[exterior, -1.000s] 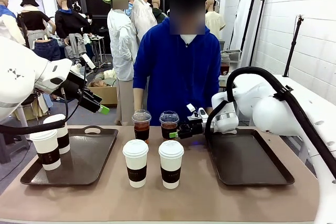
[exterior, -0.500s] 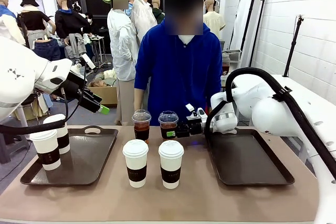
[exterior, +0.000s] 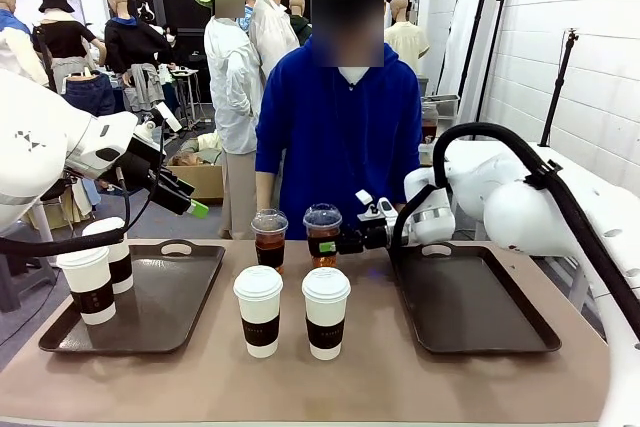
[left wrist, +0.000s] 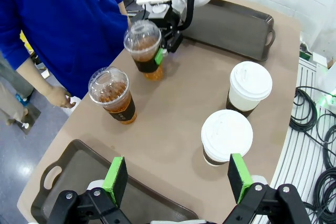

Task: Distribute the coffee onto the tray.
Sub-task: Pick up one iced Americano and place it on the right Handle tray.

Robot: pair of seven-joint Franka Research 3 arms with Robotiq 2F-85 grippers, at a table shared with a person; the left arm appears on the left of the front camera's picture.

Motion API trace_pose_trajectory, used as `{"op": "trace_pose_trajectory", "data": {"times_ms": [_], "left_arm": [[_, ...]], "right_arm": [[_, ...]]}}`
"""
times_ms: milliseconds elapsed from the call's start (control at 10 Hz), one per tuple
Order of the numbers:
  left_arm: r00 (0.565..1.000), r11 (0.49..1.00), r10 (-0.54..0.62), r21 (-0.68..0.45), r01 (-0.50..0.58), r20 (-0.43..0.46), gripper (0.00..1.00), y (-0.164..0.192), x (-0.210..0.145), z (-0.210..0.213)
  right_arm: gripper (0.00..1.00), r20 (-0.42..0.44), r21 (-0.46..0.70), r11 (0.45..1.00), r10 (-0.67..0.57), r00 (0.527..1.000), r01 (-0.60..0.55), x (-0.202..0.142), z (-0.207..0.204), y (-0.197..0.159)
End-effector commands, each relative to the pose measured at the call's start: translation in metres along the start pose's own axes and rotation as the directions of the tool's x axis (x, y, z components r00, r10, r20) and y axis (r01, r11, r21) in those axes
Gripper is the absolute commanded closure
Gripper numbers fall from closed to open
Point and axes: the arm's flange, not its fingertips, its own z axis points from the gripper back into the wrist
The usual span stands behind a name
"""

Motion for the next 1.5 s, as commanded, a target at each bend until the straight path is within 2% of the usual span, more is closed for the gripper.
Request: {"op": "trace_pose_trajectory", "data": {"times_ms": [0, 200, 400, 600, 900, 1100, 1400], "left_arm": [[1.000, 1.000, -0.014, -0.012, 0.014, 0.008, 0.00, 0.003, -0.002, -0.001], [1.000, 1.000, -0.014, -0.012, 0.014, 0.008, 0.00, 0.003, -0.002, -0.001], [1.000, 1.000, -0.014, -0.012, 0.014, 0.008, 0.00, 0.003, -0.002, -0.001], [1.000, 1.000, -0.014, -0.012, 0.014, 0.008, 0.00, 0.003, -0.002, -0.001], [1.000, 1.000, -0.014, -0.012, 0.014, 0.008, 0.00, 0.003, -0.002, -0.001], [1.000, 1.000, -0.014, -0.012, 0.014, 0.008, 0.00, 0.003, -0.002, -0.001], [1.000, 1.000, -0.014, -0.012, 0.014, 0.008, 0.00, 0.003, -0.002, -0.001]], "right_arm": [[0.40, 0.038, 0.013, 1.000, -0.007, 0.999, 0.007, 0.045, 0.030, 0.021], [0.40, 0.028, 0.023, 1.000, 0.001, 1.000, -0.002, 0.072, 0.065, 0.046], [0.40, 0.034, 0.034, 0.999, 0.001, 0.999, -0.002, 0.083, 0.095, 0.087], [0.40, 0.015, 0.010, 1.000, 0.018, 1.000, -0.018, 0.080, 0.120, 0.137], [0.40, -0.007, -0.050, 0.999, -0.019, 1.000, 0.019, 0.056, 0.149, 0.186], [0.40, -0.004, -0.067, 0.997, -0.034, 0.999, 0.034, 0.036, 0.163, 0.205], [0.40, 0.002, -0.065, 0.996, -0.061, 0.998, 0.061, 0.025, 0.167, 0.202]]}}
